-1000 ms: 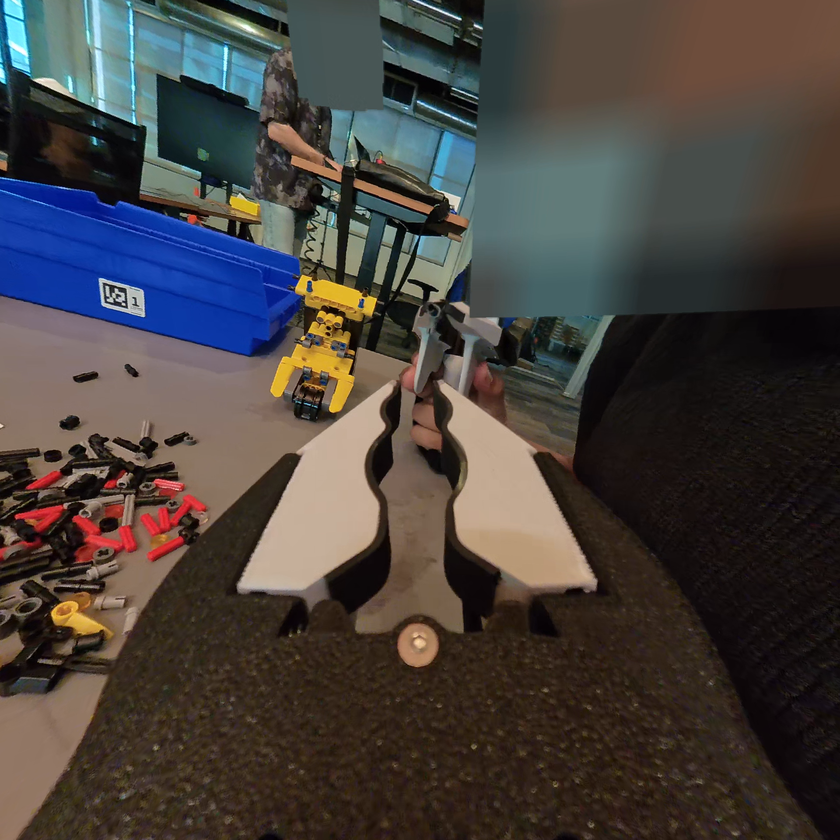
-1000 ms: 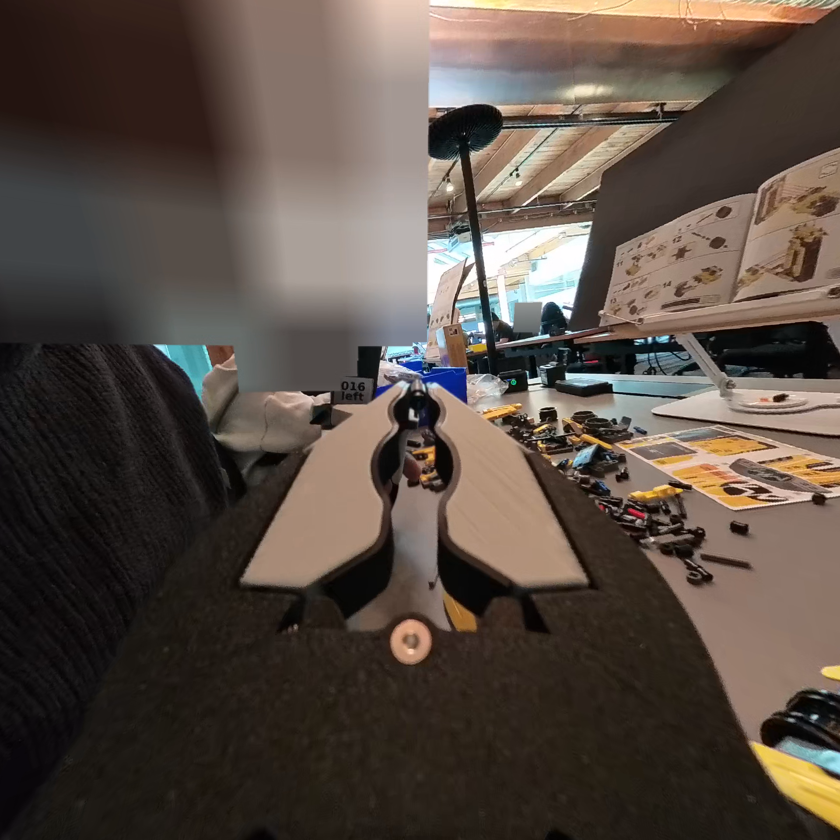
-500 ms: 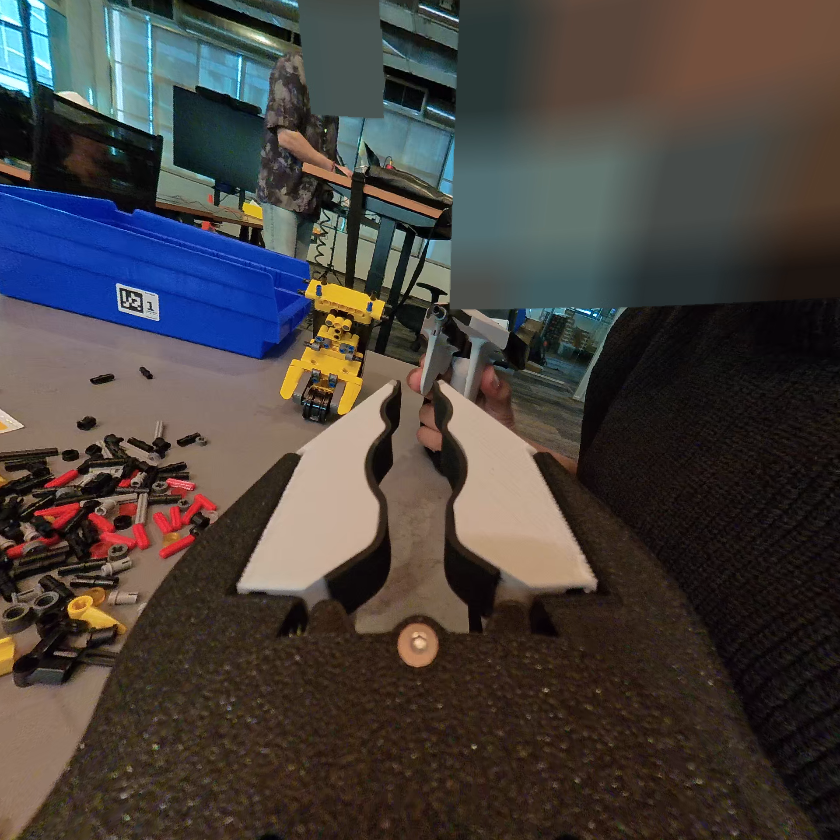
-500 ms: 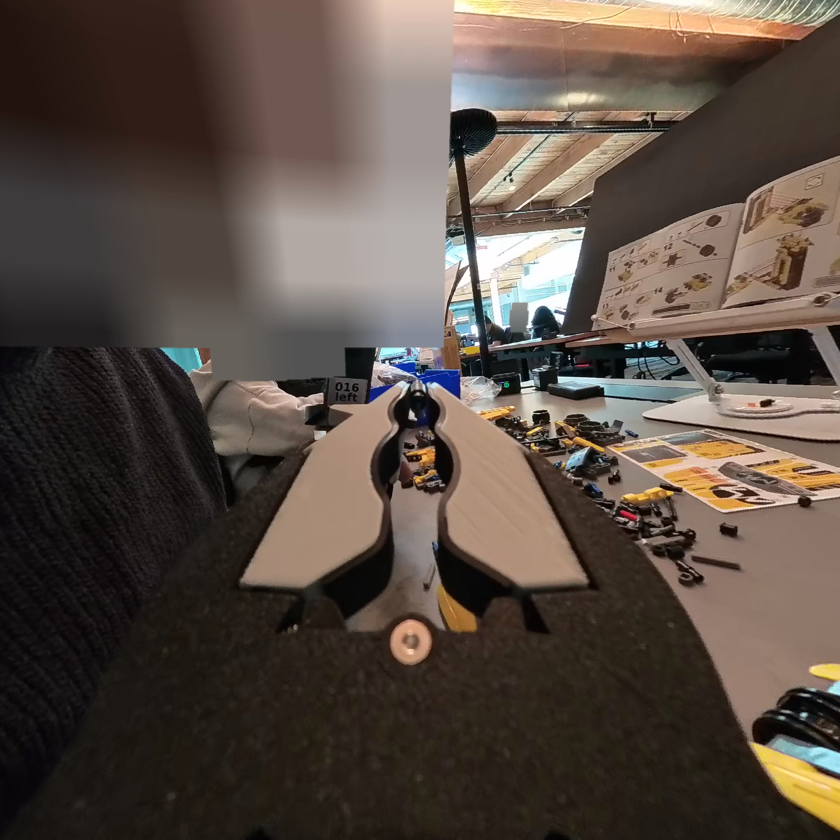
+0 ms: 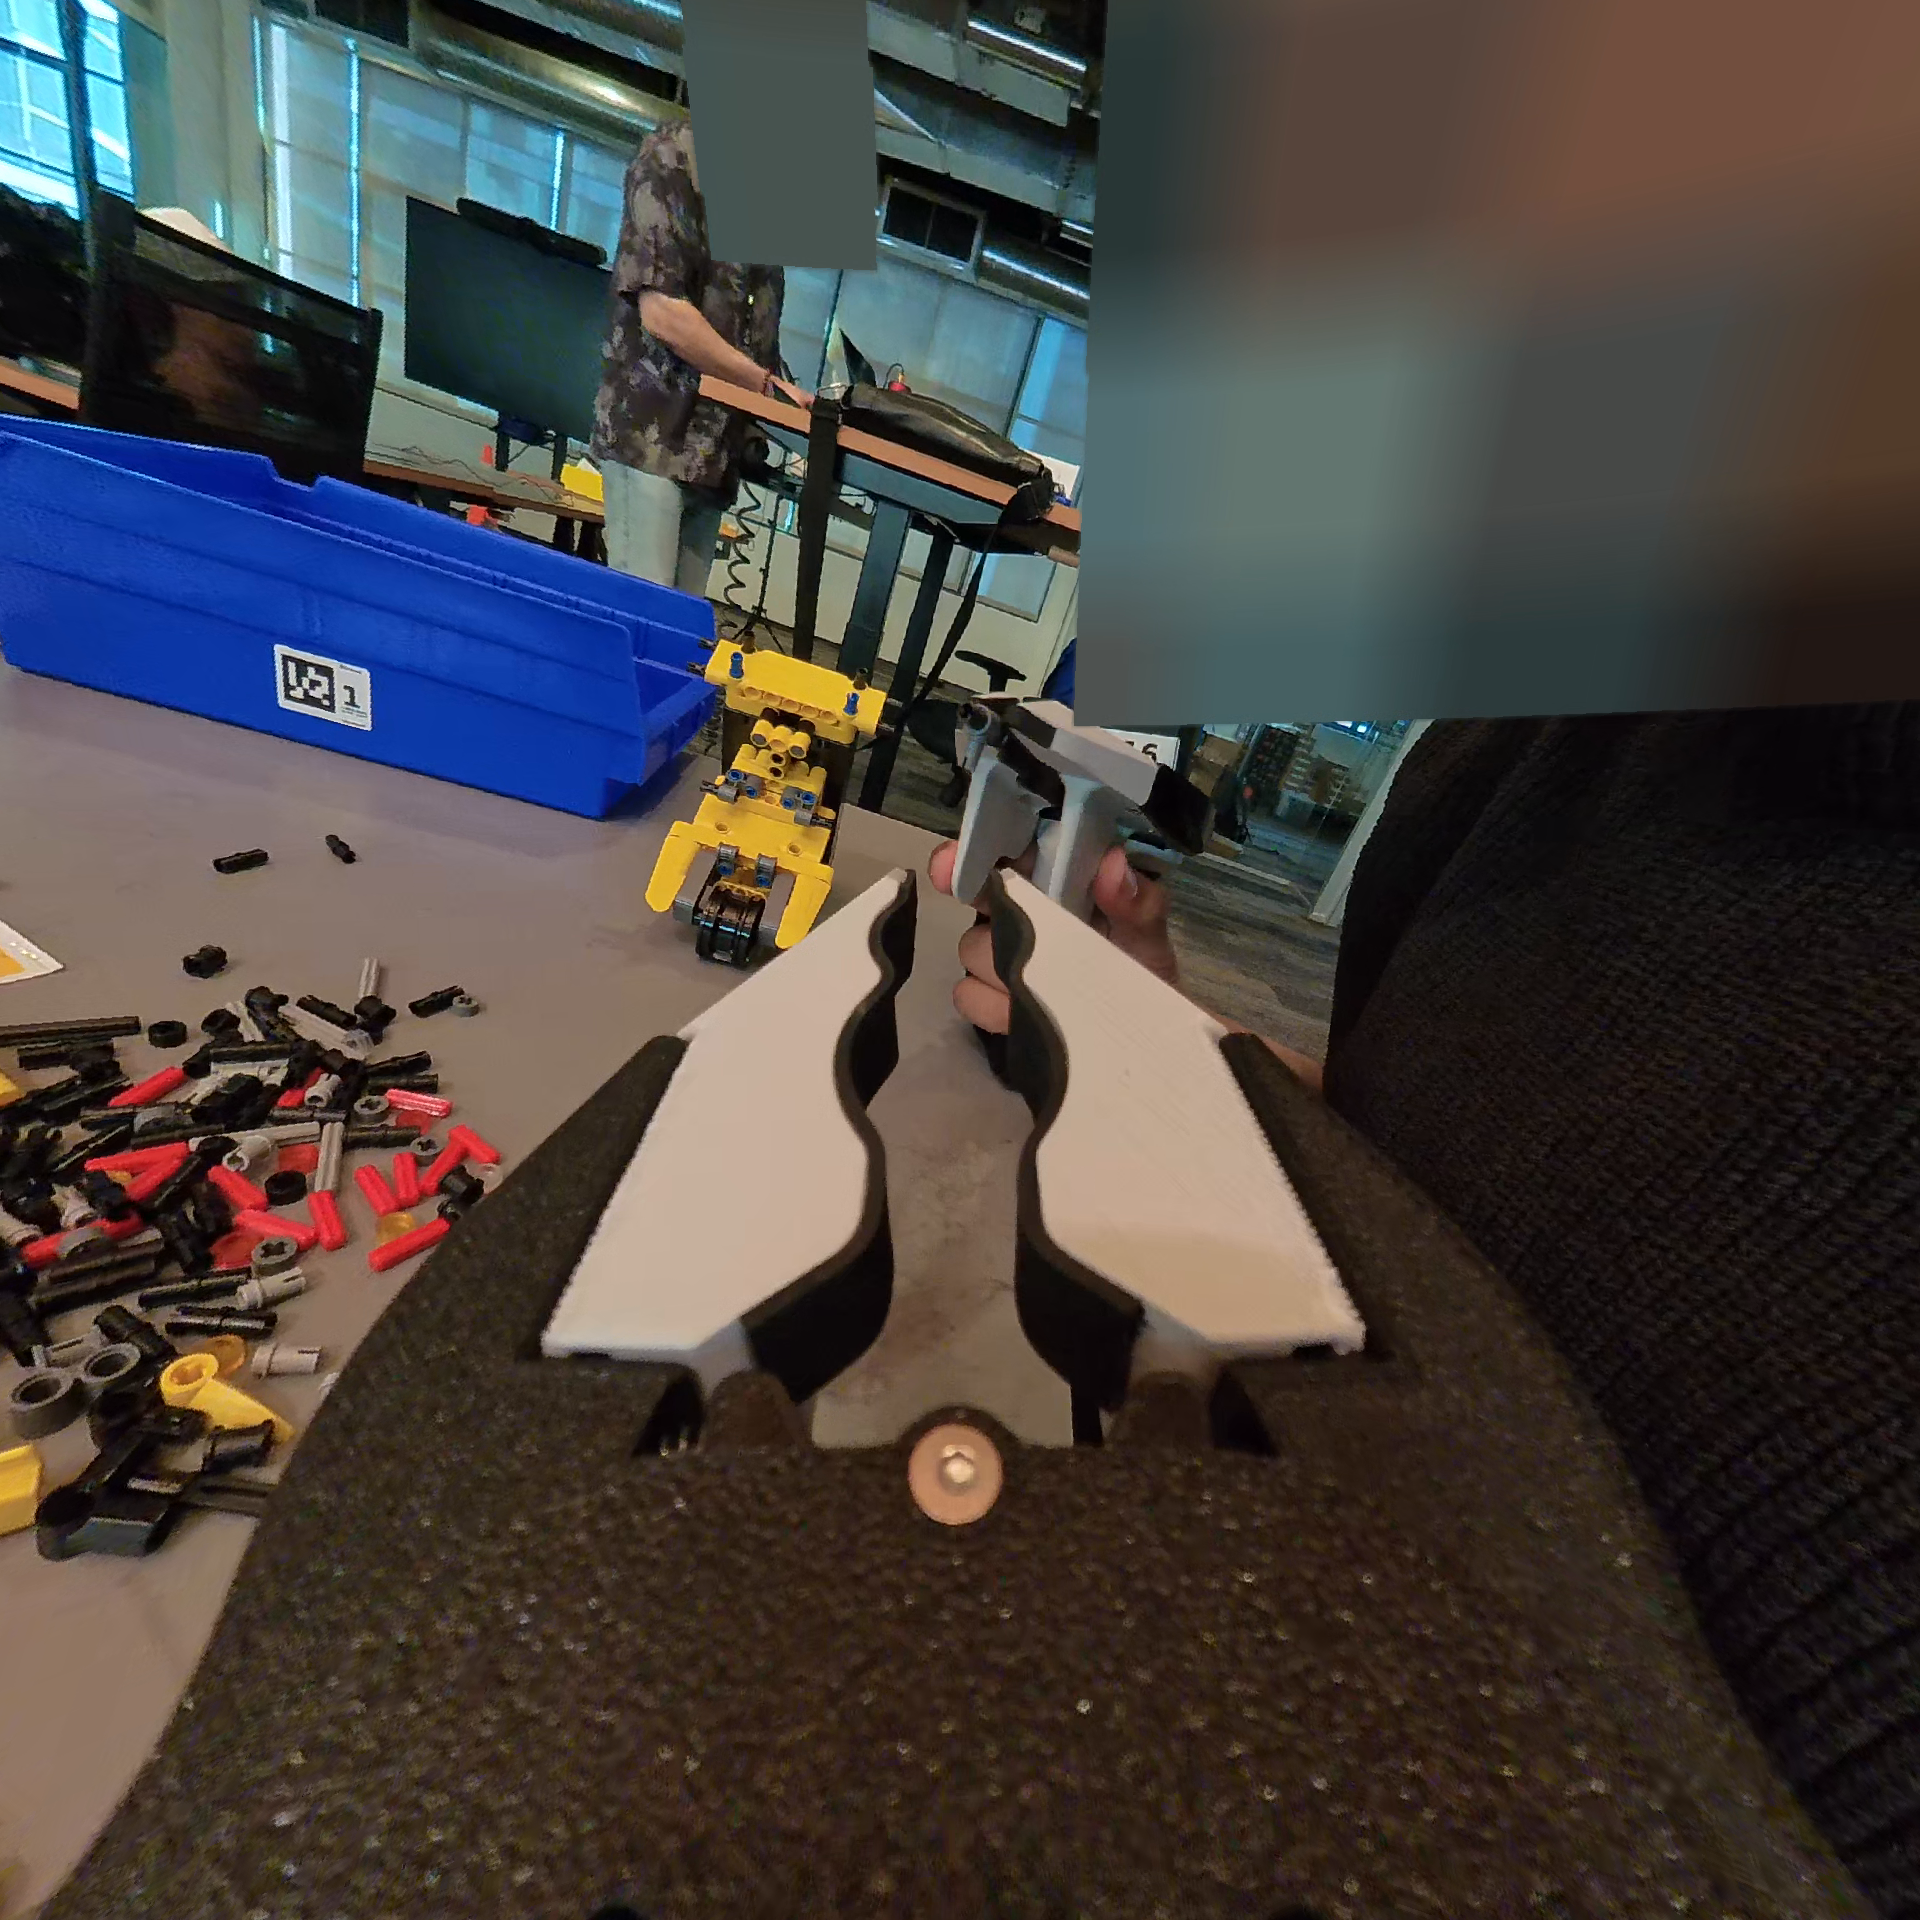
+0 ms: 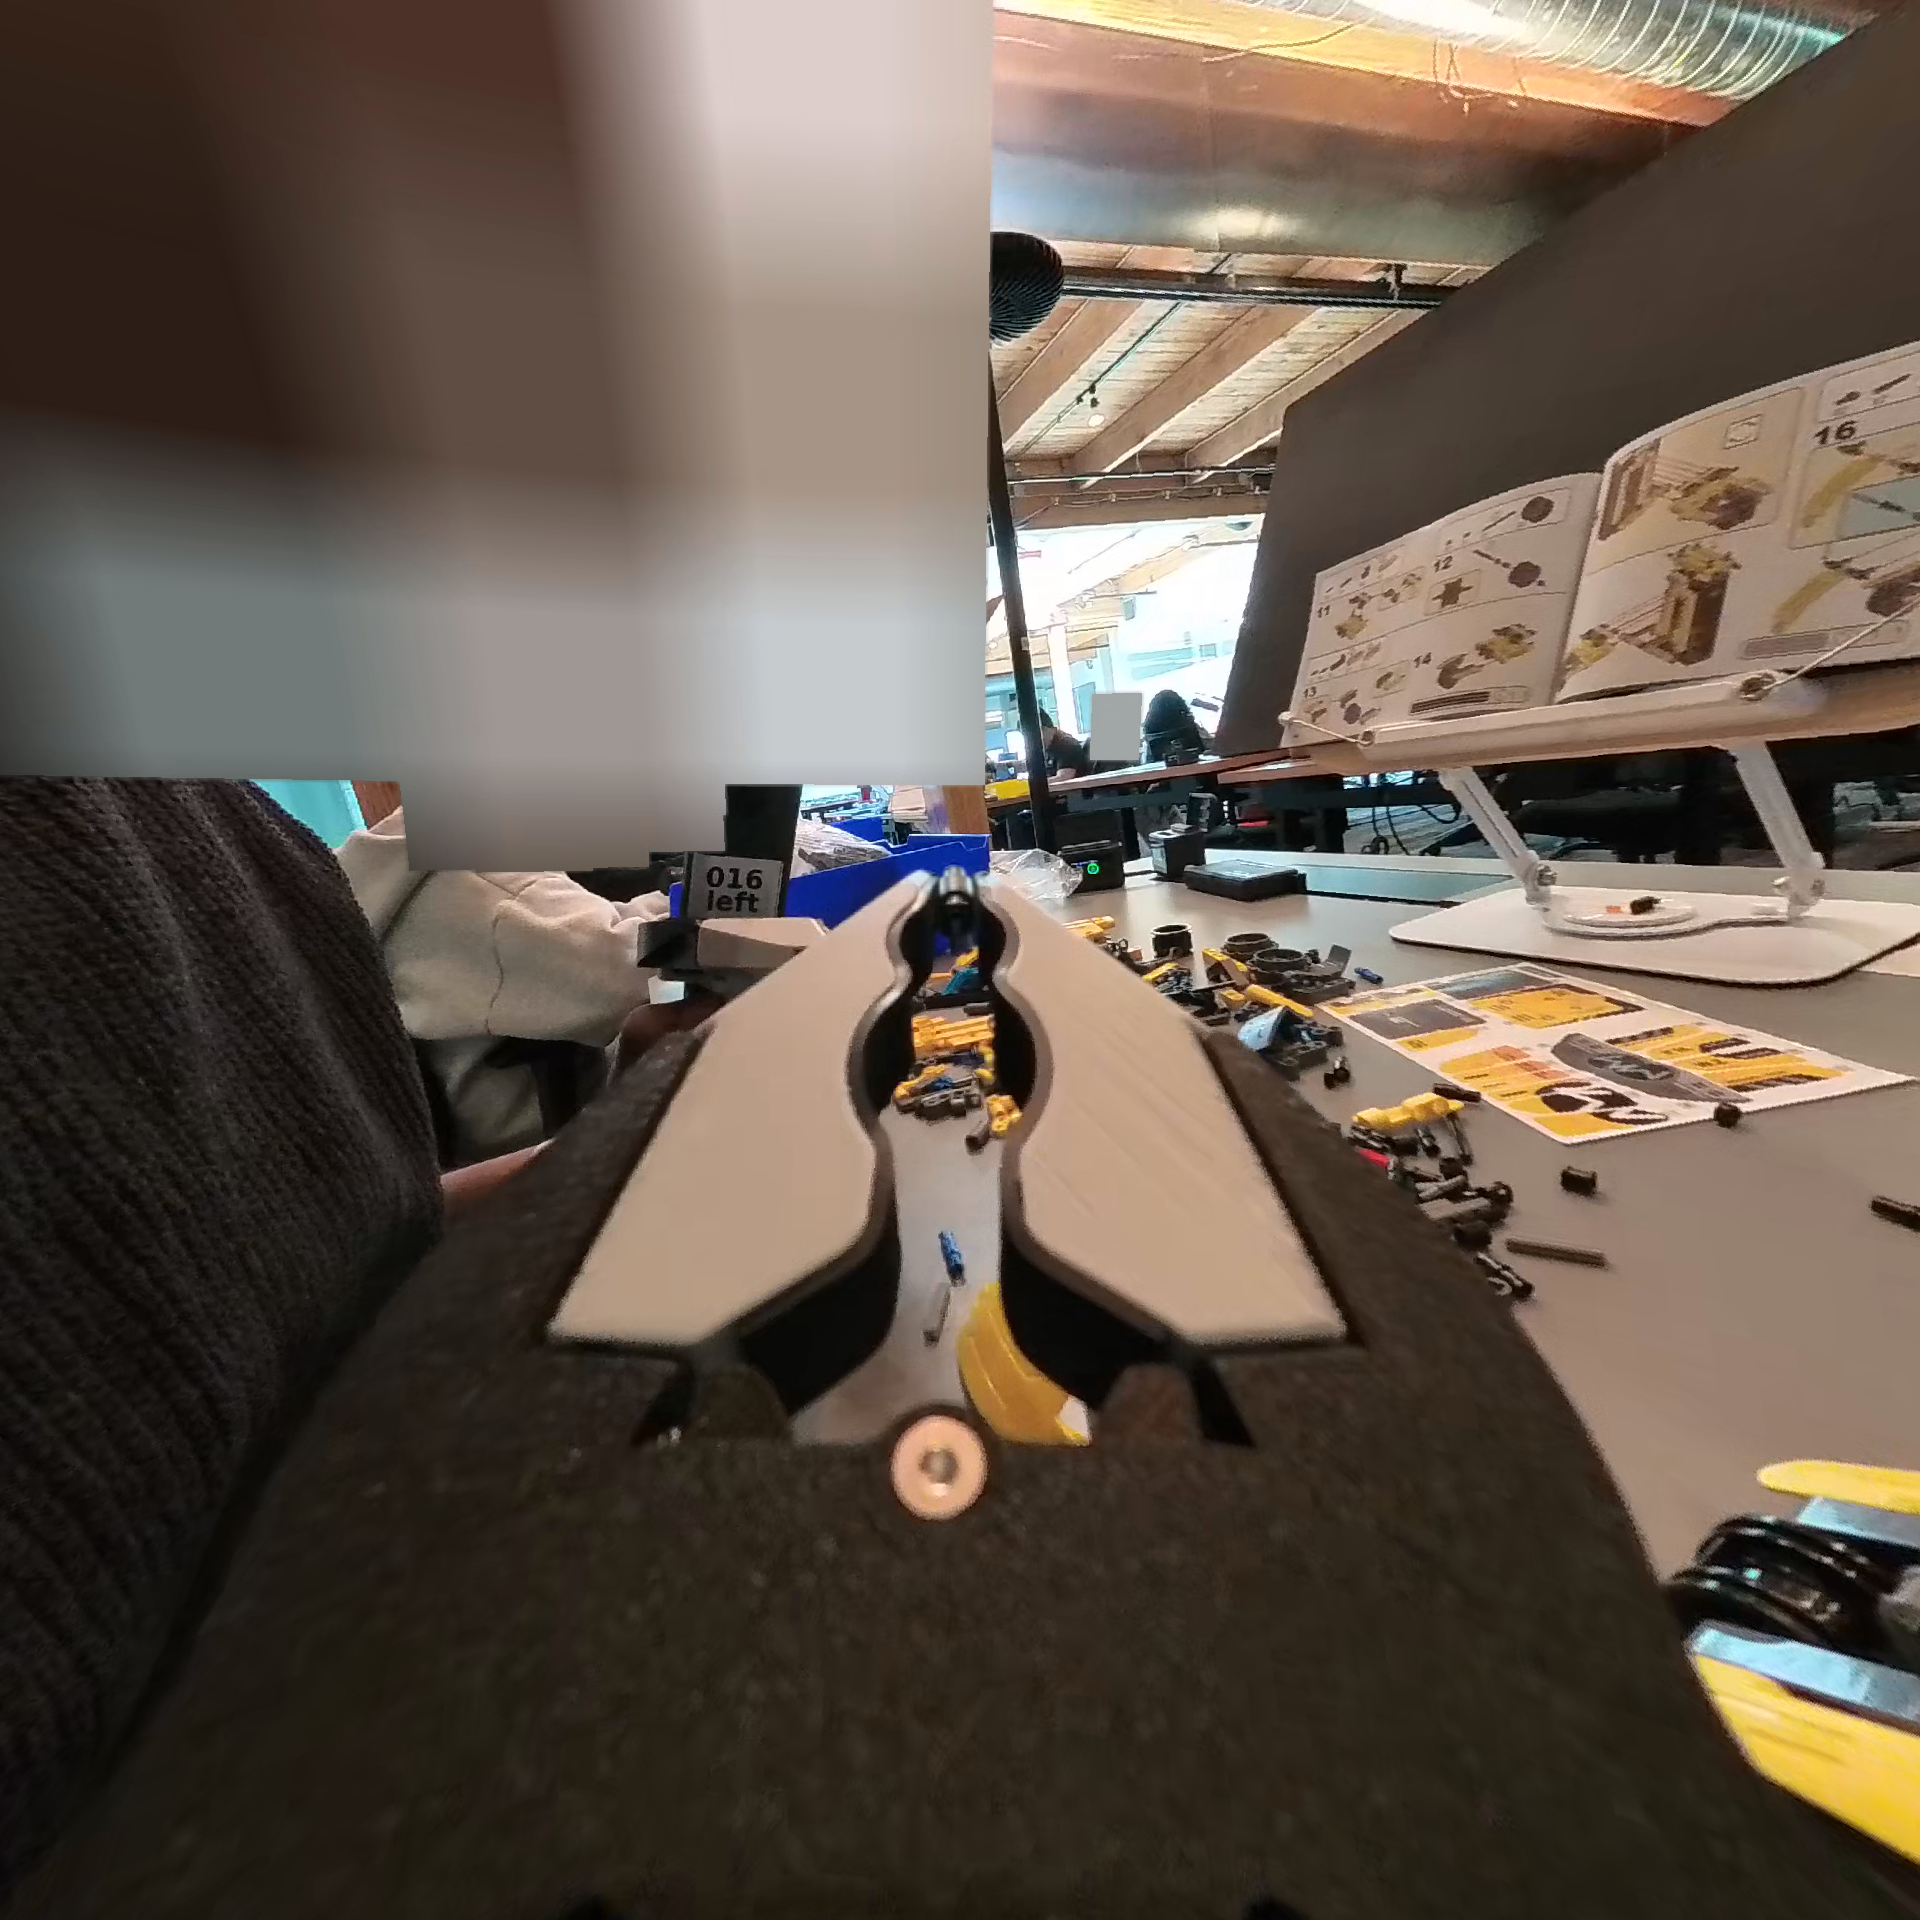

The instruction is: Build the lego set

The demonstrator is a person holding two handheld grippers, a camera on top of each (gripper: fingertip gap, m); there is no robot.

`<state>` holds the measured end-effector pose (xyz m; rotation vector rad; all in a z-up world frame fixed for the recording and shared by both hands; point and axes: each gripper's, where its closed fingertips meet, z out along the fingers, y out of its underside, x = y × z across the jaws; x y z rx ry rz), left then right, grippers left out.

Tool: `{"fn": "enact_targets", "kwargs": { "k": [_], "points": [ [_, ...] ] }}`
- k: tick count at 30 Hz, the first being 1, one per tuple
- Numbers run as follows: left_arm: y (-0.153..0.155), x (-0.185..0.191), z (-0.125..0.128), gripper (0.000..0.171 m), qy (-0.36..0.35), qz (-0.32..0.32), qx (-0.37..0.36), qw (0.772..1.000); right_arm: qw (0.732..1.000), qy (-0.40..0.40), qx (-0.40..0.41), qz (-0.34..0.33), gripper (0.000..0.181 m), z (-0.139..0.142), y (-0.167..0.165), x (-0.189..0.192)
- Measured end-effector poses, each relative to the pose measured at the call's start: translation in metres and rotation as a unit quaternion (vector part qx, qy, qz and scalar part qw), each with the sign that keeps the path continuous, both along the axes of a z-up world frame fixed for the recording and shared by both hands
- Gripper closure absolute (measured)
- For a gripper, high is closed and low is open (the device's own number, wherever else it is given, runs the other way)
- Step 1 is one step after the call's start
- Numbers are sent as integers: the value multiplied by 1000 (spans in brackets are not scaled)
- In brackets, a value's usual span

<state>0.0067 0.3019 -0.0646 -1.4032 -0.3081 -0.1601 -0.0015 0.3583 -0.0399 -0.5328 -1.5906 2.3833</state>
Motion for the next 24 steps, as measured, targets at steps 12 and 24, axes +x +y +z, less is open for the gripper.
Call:
{"fn": "enact_targets", "kwargs": {
  "k": [12,24],
  "points": [
    [-1,0,1,158,2,5,1,1000,993,-5,70,-93,177,-11,-1,-25],
    [-5,-1,2,158,6,18,8,1000,819,85,535,-189,176,-114,1,-50]
  ]
}}
